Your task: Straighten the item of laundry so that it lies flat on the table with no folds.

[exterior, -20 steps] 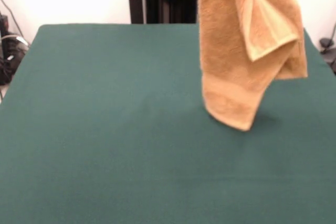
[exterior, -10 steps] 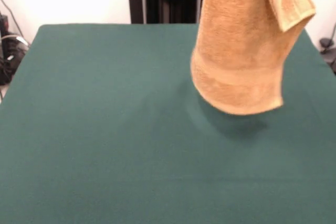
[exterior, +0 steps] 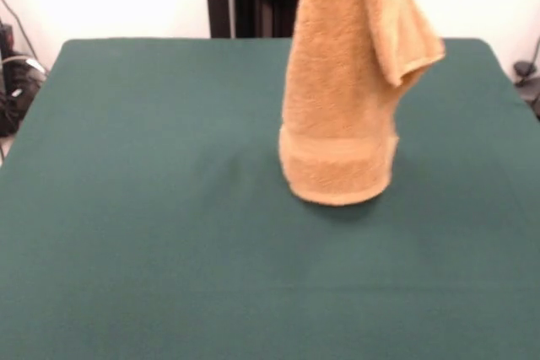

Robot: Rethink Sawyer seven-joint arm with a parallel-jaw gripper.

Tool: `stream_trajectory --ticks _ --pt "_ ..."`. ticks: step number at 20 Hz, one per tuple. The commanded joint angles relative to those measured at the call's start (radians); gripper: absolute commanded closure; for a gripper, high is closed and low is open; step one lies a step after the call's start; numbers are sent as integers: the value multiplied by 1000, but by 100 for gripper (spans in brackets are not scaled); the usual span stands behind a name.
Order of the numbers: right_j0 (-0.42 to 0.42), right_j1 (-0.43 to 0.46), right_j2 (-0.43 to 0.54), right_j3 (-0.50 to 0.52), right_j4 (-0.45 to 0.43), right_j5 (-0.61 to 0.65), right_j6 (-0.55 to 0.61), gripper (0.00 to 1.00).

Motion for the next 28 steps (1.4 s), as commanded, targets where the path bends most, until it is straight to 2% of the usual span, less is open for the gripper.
stream_trajectory --ticks 1,3,4,14,18,28 --pt "-24 55 144 142 25 -57 108 100" --pt "-28 59 149 136 19 -62 104 100" --pt "-28 63 153 129 13 -66 105 0" --pt "-127 110 273 84 -6 -129 20 0" --pt "-137 158 277 16 -28 -101 21 0" --pt "-175 225 330 -2 -50 -175 32 0"
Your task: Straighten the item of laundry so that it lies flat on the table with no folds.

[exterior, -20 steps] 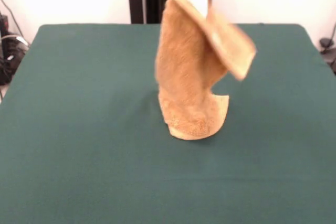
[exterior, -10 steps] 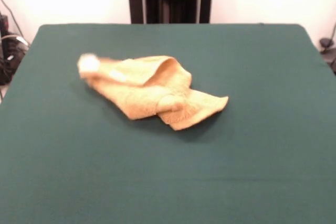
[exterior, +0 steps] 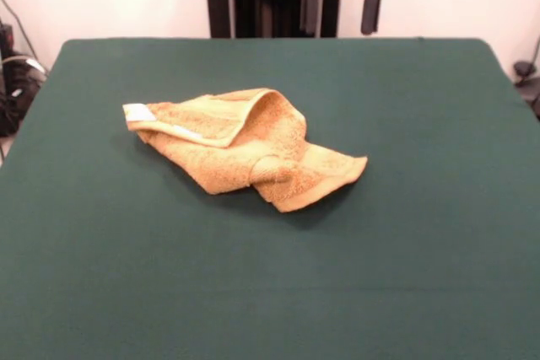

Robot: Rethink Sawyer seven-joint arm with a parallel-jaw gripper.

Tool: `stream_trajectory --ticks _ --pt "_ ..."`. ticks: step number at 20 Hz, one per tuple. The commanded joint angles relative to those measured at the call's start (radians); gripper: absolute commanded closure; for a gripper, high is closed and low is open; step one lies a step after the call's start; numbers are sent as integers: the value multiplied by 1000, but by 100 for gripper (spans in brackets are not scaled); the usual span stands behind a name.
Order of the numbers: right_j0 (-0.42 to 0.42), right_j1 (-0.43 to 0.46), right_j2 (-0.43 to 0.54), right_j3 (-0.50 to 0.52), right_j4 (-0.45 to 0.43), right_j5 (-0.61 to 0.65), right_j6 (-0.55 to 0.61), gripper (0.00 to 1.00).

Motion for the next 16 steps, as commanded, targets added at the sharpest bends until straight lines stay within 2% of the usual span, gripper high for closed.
stream_trajectory --ticks 1,9,16 --pt "-5 130 153 -10 -48 -65 37 0" --pt "28 219 126 -122 -43 -29 56 0" --pt "33 288 124 -175 -53 -59 56 0"
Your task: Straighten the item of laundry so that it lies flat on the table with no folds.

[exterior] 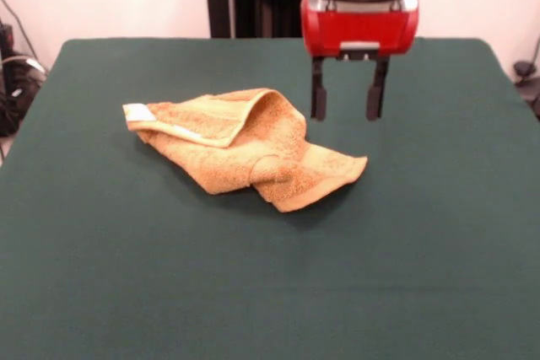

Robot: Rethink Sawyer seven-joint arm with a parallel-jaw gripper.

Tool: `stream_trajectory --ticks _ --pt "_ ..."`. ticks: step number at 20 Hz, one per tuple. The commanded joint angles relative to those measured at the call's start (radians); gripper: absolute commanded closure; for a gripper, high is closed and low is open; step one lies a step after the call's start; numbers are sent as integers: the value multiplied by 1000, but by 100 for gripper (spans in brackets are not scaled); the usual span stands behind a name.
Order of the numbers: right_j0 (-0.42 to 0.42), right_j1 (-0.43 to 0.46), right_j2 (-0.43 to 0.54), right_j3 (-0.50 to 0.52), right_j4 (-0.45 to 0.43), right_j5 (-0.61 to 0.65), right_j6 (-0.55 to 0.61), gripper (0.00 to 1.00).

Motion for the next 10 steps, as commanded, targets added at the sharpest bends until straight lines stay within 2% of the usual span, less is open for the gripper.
stream_trajectory --ticks 1,10 --pt "38 93 95 -61 -53 -29 62 0" --pt "57 142 72 -83 -62 -76 86 0"
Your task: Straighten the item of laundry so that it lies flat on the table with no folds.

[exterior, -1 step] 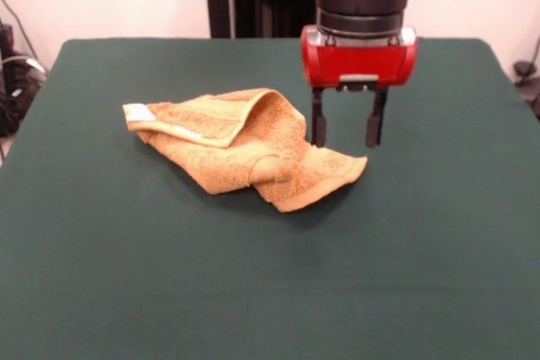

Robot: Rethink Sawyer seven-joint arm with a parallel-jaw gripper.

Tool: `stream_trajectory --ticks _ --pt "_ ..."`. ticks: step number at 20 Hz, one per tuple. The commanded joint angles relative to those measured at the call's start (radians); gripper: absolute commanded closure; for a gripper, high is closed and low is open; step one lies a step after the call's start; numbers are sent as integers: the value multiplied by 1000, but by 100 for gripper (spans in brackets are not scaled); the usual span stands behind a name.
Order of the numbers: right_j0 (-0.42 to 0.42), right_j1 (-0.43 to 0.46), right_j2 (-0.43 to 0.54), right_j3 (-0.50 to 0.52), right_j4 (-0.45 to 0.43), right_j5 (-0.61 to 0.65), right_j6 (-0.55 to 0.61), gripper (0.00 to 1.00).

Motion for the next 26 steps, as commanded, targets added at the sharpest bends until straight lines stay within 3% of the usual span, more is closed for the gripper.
stream_trajectory --ticks 1,17,26 --pt "54 81 67 -34 -63 -66 87 0" --pt "62 199 57 -102 -51 -115 85 0" --pt "38 209 73 -91 -68 -129 79 0"
